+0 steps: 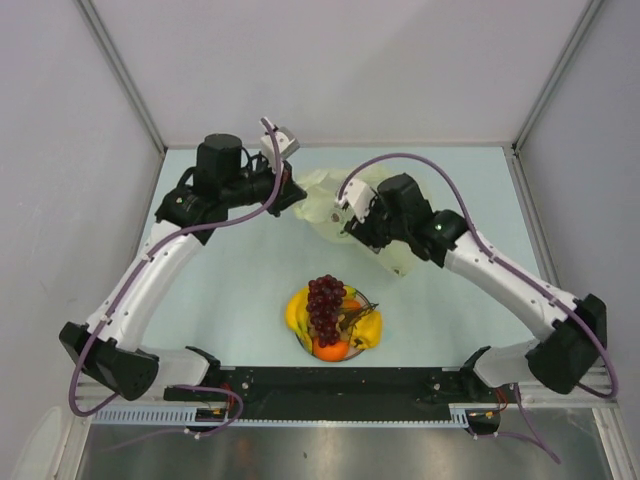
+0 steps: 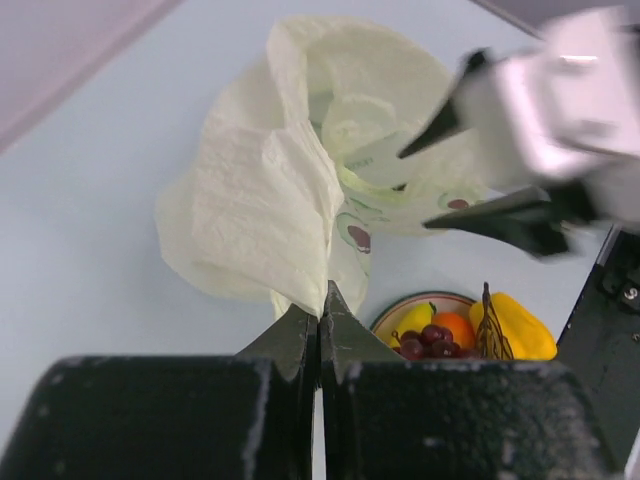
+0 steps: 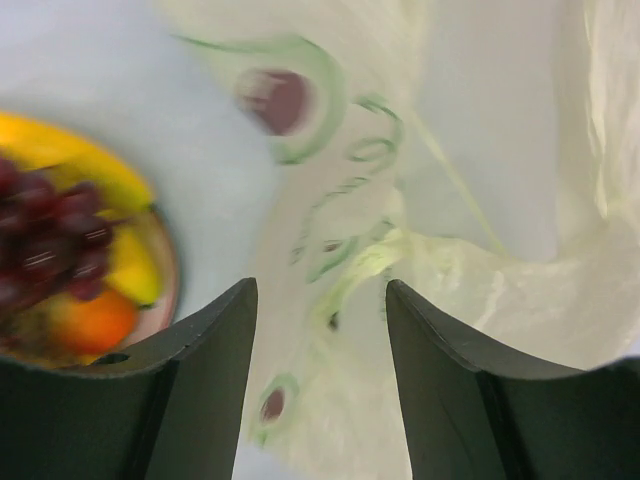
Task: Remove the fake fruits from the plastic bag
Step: Move the plastic bag to the center of the board.
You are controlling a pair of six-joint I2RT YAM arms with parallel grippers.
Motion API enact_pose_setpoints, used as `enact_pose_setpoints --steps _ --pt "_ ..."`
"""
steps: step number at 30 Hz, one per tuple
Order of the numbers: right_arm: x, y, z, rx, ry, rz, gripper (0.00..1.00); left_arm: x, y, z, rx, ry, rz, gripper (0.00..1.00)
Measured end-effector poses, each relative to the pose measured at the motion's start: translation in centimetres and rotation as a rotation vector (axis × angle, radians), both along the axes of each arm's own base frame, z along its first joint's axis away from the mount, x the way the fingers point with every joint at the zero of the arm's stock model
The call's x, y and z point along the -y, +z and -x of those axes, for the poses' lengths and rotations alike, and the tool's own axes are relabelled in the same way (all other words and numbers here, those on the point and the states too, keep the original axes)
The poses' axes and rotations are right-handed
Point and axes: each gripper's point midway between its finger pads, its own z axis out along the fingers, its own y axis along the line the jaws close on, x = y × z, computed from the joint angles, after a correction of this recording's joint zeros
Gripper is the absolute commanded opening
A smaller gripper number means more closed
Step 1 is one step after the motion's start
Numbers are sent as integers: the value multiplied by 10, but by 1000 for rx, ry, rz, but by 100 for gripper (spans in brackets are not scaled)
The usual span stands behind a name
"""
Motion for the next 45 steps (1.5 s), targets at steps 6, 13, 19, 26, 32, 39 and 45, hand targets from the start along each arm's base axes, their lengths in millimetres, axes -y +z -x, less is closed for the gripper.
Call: enact_pose_setpoints --steps 6,13,19,26,32,39,45 --pt "42 -58 -95 -84 -271 20 57 -4 39 -9 146 2 -8 0" --pt "43 -62 -201 -117 -392 -75 57 -44 42 -27 331 173 -140 0" --pt "-44 29 -240 -77 -163 -354 58 -108 69 -62 459 453 -221 0" --pt "-130 69 -184 -207 123 -526 67 -182 104 -79 516 721 -254 2" --pt "-113 89 -176 -434 145 -705 77 -196 105 -81 522 766 -257 100" --pt "4 84 -218 -446 -181 -773 90 -187 111 -94 497 748 -210 100" --pt "91 90 -238 -186 -653 -700 100 -153 134 -105 523 644 -118 100"
